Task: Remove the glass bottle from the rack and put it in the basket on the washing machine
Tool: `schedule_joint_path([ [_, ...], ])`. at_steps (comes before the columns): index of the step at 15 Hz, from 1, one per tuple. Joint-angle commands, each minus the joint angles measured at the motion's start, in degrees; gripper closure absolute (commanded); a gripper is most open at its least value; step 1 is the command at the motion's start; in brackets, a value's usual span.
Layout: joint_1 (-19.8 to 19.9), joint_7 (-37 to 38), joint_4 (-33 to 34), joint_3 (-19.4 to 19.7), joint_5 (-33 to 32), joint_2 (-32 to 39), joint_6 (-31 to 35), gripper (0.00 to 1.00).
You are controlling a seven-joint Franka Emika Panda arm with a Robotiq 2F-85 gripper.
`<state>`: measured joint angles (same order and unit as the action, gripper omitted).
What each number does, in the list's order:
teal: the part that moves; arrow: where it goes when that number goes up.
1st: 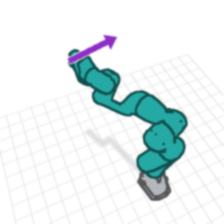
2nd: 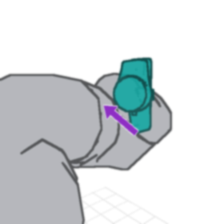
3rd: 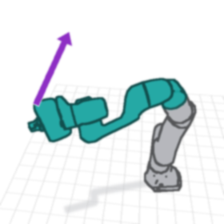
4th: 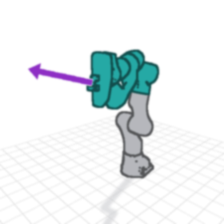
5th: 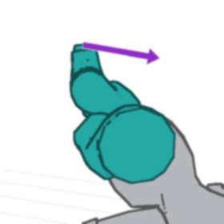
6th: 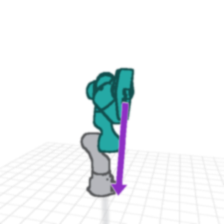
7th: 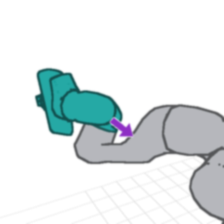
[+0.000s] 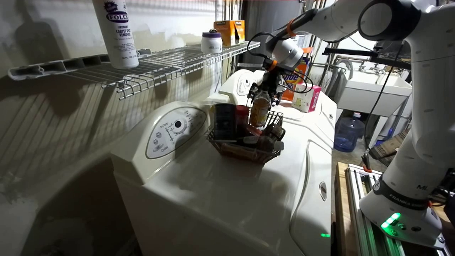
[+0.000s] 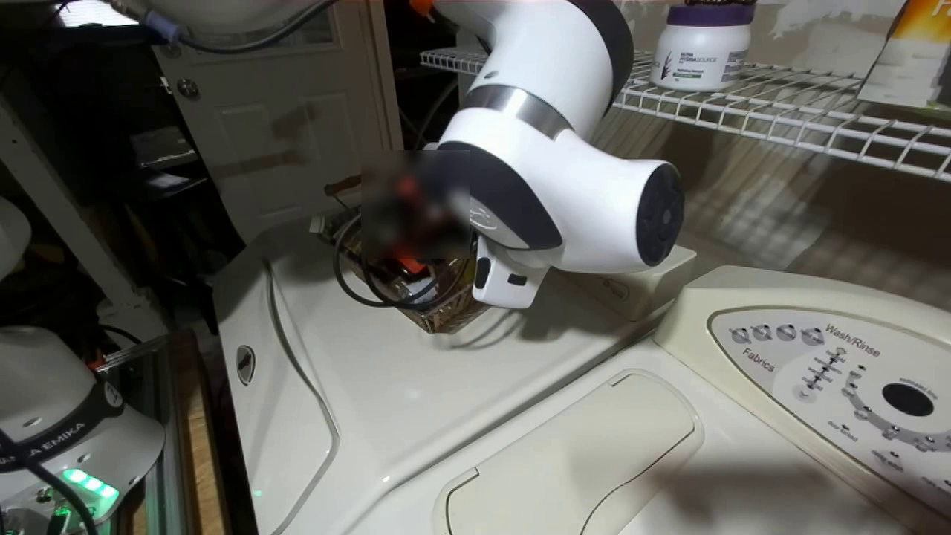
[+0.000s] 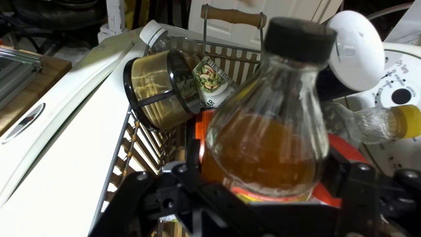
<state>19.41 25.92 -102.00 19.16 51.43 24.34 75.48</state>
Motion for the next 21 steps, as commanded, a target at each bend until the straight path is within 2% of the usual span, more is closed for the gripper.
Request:
schedule_joint_path([
  [1, 0.97, -0.65, -1.92, -0.87, 5.23, -0.78, -0.46, 0.42],
  [5, 1.25, 0.48, -2.80, -0.78, 9.00, 0.18, -1.79, 0.42],
  [12, 1.00, 2.65, -4.02, -0.06, 11.71, 0.60, 0.33, 0.42],
  [13, 1.01, 2.94, -3.94, -0.01, 11.60, 0.63, 0.26, 0.04],
  [15, 1.04, 2.99, -4.00, 0.15, 11.74, 0.33, 0.54, 0.00],
  [21, 0.76, 3.36, -4.91, 1.69, 11.10, -3.16, 3.07, 0.00],
])
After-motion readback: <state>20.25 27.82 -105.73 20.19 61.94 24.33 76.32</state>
